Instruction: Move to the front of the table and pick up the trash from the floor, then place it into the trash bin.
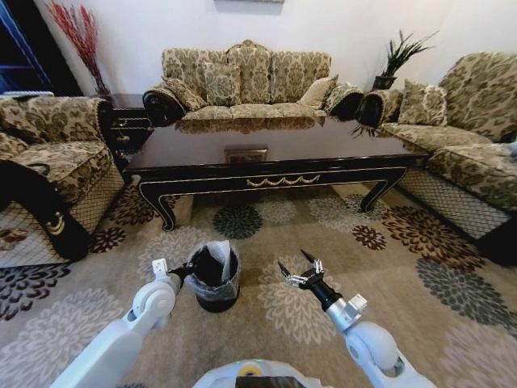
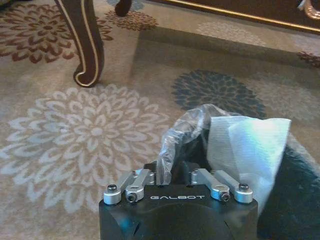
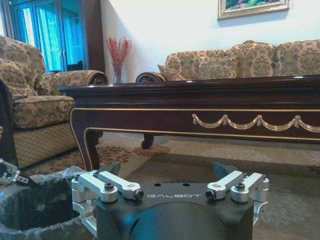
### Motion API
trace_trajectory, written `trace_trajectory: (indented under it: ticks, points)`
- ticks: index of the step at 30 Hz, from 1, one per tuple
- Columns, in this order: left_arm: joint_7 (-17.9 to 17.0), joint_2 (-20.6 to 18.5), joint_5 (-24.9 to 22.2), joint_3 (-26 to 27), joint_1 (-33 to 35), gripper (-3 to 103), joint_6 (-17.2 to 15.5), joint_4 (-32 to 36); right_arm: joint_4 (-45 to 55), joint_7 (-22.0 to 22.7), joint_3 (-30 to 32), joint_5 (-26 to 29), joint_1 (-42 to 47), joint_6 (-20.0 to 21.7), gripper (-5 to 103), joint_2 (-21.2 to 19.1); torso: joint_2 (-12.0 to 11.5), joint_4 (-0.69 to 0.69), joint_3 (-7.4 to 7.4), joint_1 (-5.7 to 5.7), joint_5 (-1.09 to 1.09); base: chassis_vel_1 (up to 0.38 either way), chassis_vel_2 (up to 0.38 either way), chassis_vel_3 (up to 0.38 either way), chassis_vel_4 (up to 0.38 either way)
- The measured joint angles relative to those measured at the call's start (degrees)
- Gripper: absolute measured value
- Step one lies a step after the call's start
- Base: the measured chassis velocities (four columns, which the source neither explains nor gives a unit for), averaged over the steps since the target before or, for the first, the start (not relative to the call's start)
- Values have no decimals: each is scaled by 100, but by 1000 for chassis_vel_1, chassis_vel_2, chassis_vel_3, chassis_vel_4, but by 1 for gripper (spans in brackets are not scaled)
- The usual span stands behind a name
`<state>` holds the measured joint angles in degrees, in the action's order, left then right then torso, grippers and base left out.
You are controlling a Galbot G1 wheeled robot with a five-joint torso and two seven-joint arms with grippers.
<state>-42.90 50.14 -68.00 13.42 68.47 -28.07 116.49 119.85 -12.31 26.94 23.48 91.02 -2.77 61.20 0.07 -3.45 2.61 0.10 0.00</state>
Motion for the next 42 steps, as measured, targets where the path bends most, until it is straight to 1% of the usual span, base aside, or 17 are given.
trace_trajectory:
  ticks: [5, 6, 7, 10, 14, 16, 18, 20, 23, 24, 27, 28, 32, 33, 34, 38, 42]
  points:
    - [-36, 0, -6, 116, 92, 46, -10, 46, -21, 43, 39, 0, 6, 17, 100, -8, 0, 0, 0, 0, 0, 0, 0, 0, 0]
    - [-43, 0, -11, 160, 152, 51, -15, 95, -11, 52, 46, 4, 5, 25, 100, -8, 0, 0, 0, 0, -1, 0, 0, 0, 0]
    - [-51, 33, 16, 409, 453, 68, -31, 275, 31, 131, 60, 61, 2, 49, 100, 5, 0, 1, 0, 0, 0, 0, 0, 0, 0]
    - [-7, 63, 131, 670, 787, 79, -34, 415, 91, 228, 94, 136, 26, 67, 100, 33, 0, 2, 0, 0, -1, 0, 0, 0, 0]
    - [303, 148, 487, 1191, 1386, 89, 60, 726, 154, 564, 163, 276, 39, 71, 100, 114, 0, 2, 0, 0, -1, 0, 0, 0, 0]
    - [695, 271, 829, 1587, 1722, 98, 268, 933, 191, 742, 247, 381, 49, 73, 100, 159, 0, 2, 0, 0, 0, 0, 0, 0, 0]
    - [824, 307, 923, 1702, 1812, 100, 346, 989, 200, 779, 290, 396, 55, 73, 100, 171, 1, 2, 0, 0, 0, 0, 0, 0, 0]
    - [1181, 422, 1215, 2067, 2057, 100, 591, 1147, 217, 848, 431, 400, 85, 49, 100, 193, 1, 0, 0, 0, 0, 0, 0, 0, 0]
    - [1705, 586, 2031, 2578, 2517, 100, 944, 1333, 250, 810, 651, 349, 160, -81, 100, 210, 2, 0, 0, 0, 0, 0, 0, 0, 0]
    - [1705, 586, 2031, 2578, 2517, 100, 944, 1333, 250, 810, 651, 349, 160, -81, 100, 210, 2, 0, 0, 0, 0, 0, 0, 0, 0]
    - [2207, 777, 2831, 2924, 3088, 100, 1299, 1476, 270, 758, 822, 331, 256, -175, 100, 254, 2, 2, 0, 0, 0, 0, 0, 0, 0]
    - [2207, 777, 2831, 2924, 3088, 100, 1299, 1476, 270, 758, 822, 331, 256, -175, 100, 254, 2, 2, 0, 0, 0, 0, 0, 0, 0]
    - [2714, 1037, 4183, 3106, 3531, 100, 2149, 1270, 243, 737, 968, 7, 382, -423, 100, 392, 2, 1, 0, -1, 0, 0, 0, 0, 0]
    - [2874, 1166, 4478, 3152, 3669, 100, 2543, 1152, 176, 653, 1011, -296, 429, -582, 100, 455, 2, 0, 0, 0, -1, 0, 0, 0, 0]
    - [2874, 1166, 4478, 3152, 3669, 100, 2543, 1152, 176, 653, 1011, -296, 429, -582, 100, 455, 2, 0, 0, 0, -1, 0, 0, 0, 0]
    - [3229, 1500, 4667, 3170, 4094, 100, 3326, 1079, -2, 624, 1005, -610, 432, -706, 100, 643, 2, 0, 0, 0, 1, 0, 0, 0, 0]
    - [3442, 1645, 4698, 3170, 4383, 100, 3619, 1078, -62, 733, 994, -561, 337, -658, 100, 764, 1, 3, 0, -1, 0, 0, 0, 0, 0]
